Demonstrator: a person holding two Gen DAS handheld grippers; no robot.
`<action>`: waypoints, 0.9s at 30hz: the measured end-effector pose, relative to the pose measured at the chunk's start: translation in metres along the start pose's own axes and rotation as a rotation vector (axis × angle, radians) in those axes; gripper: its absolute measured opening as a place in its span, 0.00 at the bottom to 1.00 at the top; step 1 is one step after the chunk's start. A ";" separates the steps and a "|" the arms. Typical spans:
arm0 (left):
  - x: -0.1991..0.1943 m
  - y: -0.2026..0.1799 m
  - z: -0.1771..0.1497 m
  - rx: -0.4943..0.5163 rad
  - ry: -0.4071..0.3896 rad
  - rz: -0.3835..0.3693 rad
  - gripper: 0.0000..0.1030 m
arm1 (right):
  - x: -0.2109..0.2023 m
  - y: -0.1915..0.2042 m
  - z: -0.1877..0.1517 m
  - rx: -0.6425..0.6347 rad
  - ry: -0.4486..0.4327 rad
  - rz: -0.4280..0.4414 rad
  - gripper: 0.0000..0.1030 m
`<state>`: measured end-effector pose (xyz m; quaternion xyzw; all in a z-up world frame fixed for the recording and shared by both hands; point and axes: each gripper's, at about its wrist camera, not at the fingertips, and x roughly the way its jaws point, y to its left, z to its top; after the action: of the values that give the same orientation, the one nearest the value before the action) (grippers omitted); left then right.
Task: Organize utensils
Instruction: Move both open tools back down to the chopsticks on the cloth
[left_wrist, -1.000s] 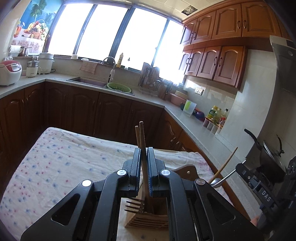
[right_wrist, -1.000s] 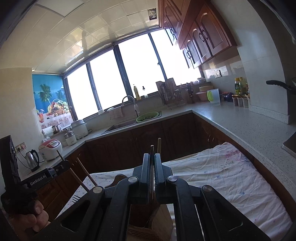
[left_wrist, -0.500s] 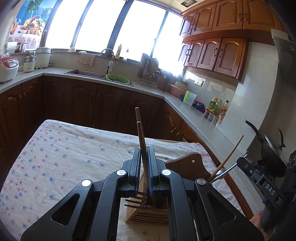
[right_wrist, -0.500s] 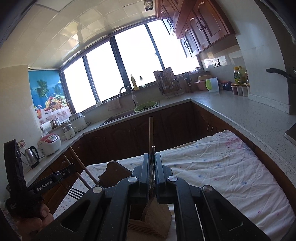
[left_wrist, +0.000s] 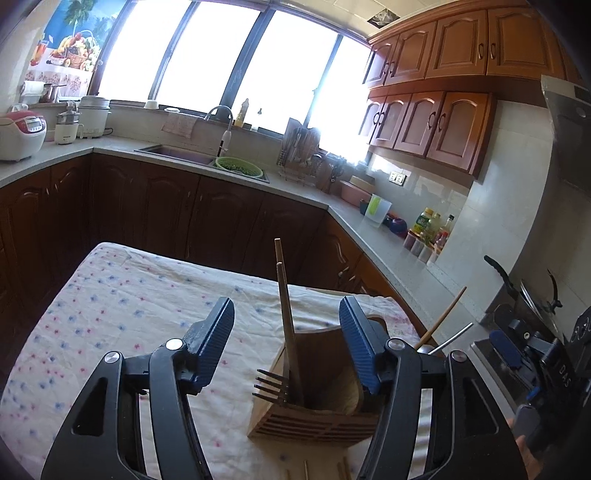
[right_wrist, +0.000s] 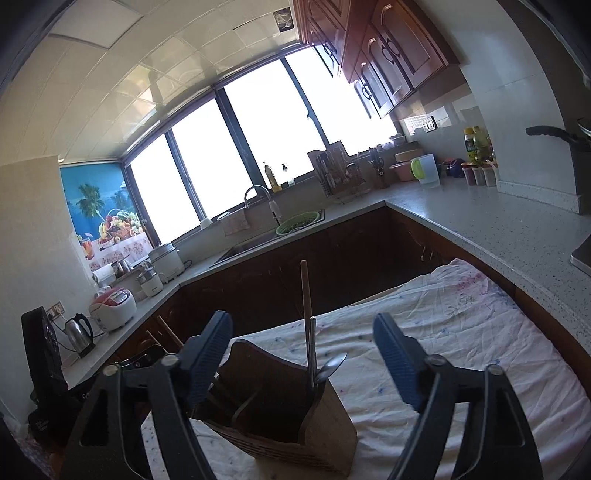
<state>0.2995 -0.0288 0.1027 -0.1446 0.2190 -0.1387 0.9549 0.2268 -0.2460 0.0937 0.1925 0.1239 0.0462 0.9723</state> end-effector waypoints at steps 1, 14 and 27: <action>-0.004 -0.001 0.000 0.002 -0.001 -0.002 0.66 | -0.005 0.001 0.002 0.001 -0.012 0.003 0.89; -0.070 0.003 -0.034 -0.015 -0.011 0.003 0.79 | -0.054 0.004 -0.008 0.034 -0.022 0.054 0.98; -0.097 0.014 -0.084 -0.042 0.072 0.025 0.80 | -0.098 -0.012 -0.056 0.072 0.069 0.020 0.98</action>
<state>0.1798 -0.0024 0.0625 -0.1567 0.2577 -0.1272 0.9449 0.1181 -0.2504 0.0613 0.2271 0.1570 0.0579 0.9594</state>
